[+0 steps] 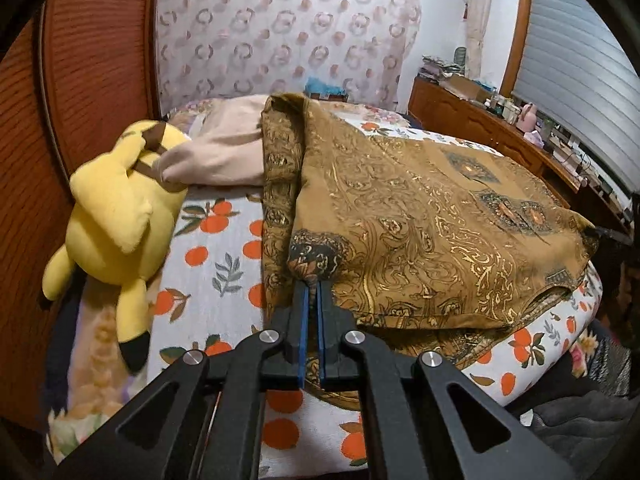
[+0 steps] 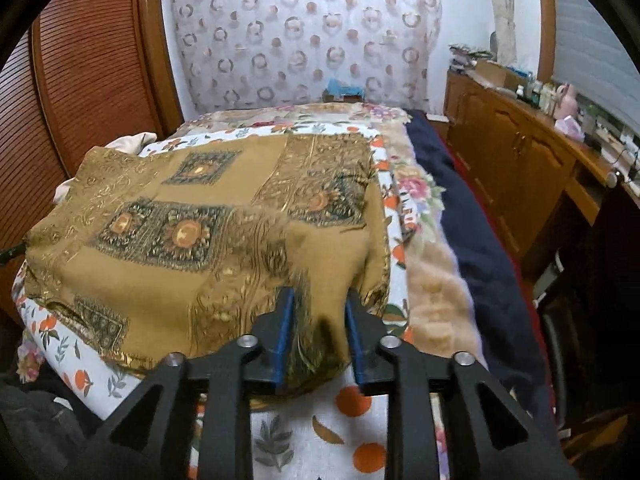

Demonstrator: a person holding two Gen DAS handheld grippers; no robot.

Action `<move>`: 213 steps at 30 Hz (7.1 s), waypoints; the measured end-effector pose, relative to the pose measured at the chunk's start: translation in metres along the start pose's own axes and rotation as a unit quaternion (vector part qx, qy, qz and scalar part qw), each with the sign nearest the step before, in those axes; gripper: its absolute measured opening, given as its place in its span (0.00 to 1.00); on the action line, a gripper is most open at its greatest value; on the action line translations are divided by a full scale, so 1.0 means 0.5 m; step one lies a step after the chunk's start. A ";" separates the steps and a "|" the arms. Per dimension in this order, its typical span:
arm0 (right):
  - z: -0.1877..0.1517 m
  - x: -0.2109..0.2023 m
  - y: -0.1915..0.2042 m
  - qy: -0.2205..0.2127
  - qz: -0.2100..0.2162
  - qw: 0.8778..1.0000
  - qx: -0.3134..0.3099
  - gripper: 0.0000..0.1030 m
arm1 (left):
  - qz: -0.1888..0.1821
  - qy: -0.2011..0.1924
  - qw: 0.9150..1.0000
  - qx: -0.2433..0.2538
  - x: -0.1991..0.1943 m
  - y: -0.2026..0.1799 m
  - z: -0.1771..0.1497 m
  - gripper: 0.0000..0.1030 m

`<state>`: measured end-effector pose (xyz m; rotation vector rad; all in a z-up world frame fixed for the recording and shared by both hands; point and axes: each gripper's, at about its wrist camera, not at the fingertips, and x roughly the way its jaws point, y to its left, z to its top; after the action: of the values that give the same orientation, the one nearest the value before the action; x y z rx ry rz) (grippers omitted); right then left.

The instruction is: Fold small clothes

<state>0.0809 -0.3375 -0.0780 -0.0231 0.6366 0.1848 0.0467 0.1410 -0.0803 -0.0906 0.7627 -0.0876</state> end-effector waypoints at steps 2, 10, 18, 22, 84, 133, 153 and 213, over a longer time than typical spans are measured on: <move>0.016 -0.017 0.025 -0.010 -0.001 1.000 0.001 0.41 | 0.004 -0.002 1.000 0.000 -0.003 0.001 0.001 0.15; 0.004 -0.045 0.061 -0.048 0.009 0.999 -0.004 0.63 | 0.003 -0.011 1.000 -0.018 -0.004 0.015 0.003 0.78; -0.009 -0.005 0.131 -0.040 0.035 0.998 -0.040 0.68 | 0.025 0.009 1.000 -0.013 0.024 0.007 -0.004 0.78; -0.013 0.021 0.168 -0.030 0.053 0.997 -0.055 0.68 | 0.033 0.015 0.999 -0.011 0.033 0.005 -0.005 0.78; -0.033 0.059 0.169 -0.020 0.052 0.996 -0.072 0.78 | -0.166 -0.120 0.979 0.026 -0.003 -0.189 0.217 0.07; -0.045 0.054 0.173 -0.045 0.035 0.997 -0.059 0.76 | -0.160 -0.078 0.974 0.142 0.026 -0.331 0.214 0.77; 0.045 0.044 0.213 -0.086 0.075 0.987 -0.116 0.09 | -0.130 -0.046 0.987 0.085 0.073 -0.226 0.151 0.77; 0.106 0.260 0.408 0.040 0.141 0.961 -0.236 0.52 | -0.083 -0.050 0.993 0.068 0.063 -0.212 0.117 0.77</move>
<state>0.1782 -0.1113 -0.1055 -0.4031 0.6624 0.6119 0.1051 0.0353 -0.0477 -0.0285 0.6468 -0.2914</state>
